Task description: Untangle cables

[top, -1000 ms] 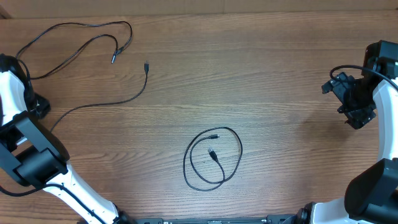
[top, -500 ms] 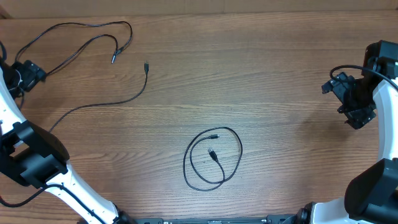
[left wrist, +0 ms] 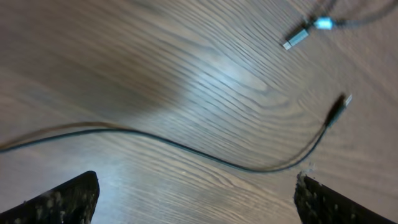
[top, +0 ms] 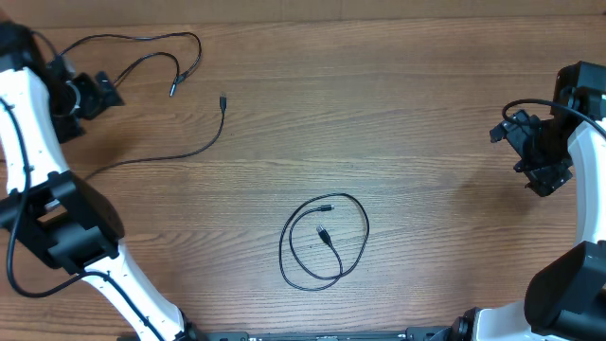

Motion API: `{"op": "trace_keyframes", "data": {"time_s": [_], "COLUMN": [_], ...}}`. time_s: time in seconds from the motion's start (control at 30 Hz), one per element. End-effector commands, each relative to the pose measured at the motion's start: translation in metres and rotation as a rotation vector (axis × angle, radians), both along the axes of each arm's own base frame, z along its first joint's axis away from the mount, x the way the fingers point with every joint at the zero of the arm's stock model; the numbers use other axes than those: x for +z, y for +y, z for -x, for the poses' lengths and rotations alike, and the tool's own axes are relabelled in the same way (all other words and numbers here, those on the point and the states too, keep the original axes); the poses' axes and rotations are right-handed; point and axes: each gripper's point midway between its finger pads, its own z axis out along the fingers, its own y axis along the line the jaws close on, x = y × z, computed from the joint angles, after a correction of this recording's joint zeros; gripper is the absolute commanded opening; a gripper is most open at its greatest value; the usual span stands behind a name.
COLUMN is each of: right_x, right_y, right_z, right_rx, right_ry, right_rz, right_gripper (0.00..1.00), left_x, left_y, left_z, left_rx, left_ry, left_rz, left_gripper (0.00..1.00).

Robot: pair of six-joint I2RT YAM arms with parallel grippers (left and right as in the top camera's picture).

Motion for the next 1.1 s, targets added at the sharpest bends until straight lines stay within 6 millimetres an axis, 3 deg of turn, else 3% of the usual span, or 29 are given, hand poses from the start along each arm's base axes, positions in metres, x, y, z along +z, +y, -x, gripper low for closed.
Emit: {"op": "trace_keyframes", "data": {"time_s": [0.0,0.2,0.37,0.6,0.87,0.93,1.07], "right_x": [0.007,0.007,0.007,0.007,0.007,0.007,0.007], "right_y": [-0.003,-0.003,-0.003,-0.003,-0.003,-0.003,-0.003], "right_z": [-0.007,-0.007,-0.007,-0.007,-0.007,-0.007,-0.007], "right_rx": [-0.002,-0.002,-0.002,-0.002,-0.002,-0.002,-0.002], "right_ry": [-0.024,-0.024,-0.024,-0.024,-0.024,-0.024,-0.024], "right_rz": [0.014,0.014,0.014,0.014,0.014,0.014,0.014], "right_gripper": [1.00,1.00,1.00,1.00,1.00,1.00,1.00], "left_x": [-0.013,-0.039,-0.069,-0.094,-0.114,-0.118,-0.125], "left_y": [-0.036,-0.115,-0.156,-0.164,-0.178,-0.178,-0.178], "left_z": [-0.006,-0.017,-0.015,-0.020,-0.021,-0.019,-0.014], "left_rx": [-0.179,-0.433,-0.563,-0.654,-0.688,-0.689,-0.692], "left_ry": [0.000,-0.048,0.009,0.094,0.096,0.106,0.126], "left_rz": [0.023,0.148,0.056,-0.265,-0.266,-0.262,-0.256], "left_gripper": [1.00,1.00,1.00,1.00,0.94,0.90,0.70]}}
